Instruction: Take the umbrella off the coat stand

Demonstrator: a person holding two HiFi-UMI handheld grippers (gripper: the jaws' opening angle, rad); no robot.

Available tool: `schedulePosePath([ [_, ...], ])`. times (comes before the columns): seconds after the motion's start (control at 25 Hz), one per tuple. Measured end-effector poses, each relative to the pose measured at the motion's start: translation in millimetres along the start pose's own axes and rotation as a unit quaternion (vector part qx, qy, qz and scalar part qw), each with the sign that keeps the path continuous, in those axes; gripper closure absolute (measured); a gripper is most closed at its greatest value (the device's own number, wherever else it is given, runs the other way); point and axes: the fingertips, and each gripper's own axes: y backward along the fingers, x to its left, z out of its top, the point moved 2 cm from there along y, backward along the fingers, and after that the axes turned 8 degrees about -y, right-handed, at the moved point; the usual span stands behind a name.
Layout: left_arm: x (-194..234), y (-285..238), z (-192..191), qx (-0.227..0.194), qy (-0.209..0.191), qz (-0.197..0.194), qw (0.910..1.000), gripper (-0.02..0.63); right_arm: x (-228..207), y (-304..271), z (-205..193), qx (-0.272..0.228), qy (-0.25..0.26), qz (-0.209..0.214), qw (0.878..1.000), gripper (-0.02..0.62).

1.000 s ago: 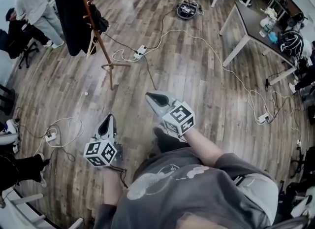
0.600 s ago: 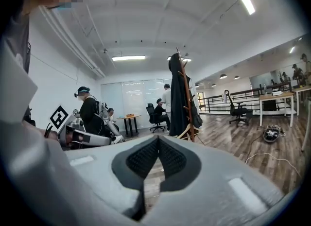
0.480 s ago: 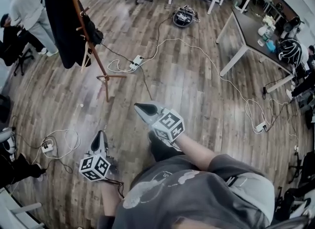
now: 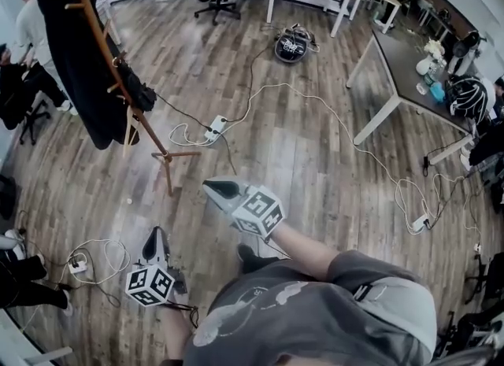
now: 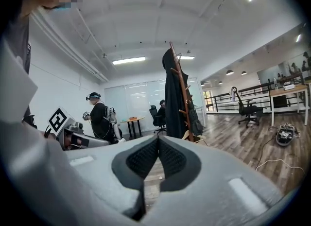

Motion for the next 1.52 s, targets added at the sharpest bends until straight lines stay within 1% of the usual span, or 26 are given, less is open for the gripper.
schedulePosePath([
  [0.24, -13, -55, 21, -0.008, -0.008, 0.014, 0.9998, 0.600, -61, -11, 17, 0.003, -0.008, 0.014, 1.000, 0.597],
  [0.4, -7, -78, 35, -0.017, -0.013, 0.033, 0.9992, 0.600, -90, -25, 22, 0.008, -0.011, 0.018, 1.000, 0.597],
  [0.6, 2, -86, 48, -0.017, -0.025, 0.042, 0.9987, 0.600, -98, -41, 23, 0.008, -0.026, 0.027, 0.999, 0.597],
  [0.72, 16, -93, 52, -0.021, -0.019, 0.047, 0.9985, 0.600, -101, -57, 20, 0.014, -0.030, 0.026, 0.999, 0.597],
  [0.8, 27, -98, 52, -0.021, -0.014, 0.043, 0.9988, 0.600, -102, -68, 18, 0.018, -0.033, 0.024, 0.999, 0.597],
  [0.96, 54, -114, 59, -0.021, -0.011, 0.030, 0.9993, 0.600, -106, -95, 24, 0.023, -0.024, 0.014, 0.999, 0.597],
  [1.08, 86, -134, 81, -0.031, -0.012, 0.021, 0.9992, 0.600, -114, -128, 41, 0.015, -0.016, 0.002, 1.000, 0.597],
  [1.36, 173, -186, 138, -0.037, -0.023, 0.001, 0.9991, 0.600, -130, -228, 77, 0.009, -0.008, -0.016, 1.000, 0.597],
  [1.52, 213, -206, 161, -0.043, -0.024, -0.008, 0.9988, 0.600, -135, -273, 92, 0.003, -0.007, -0.024, 1.000, 0.597],
])
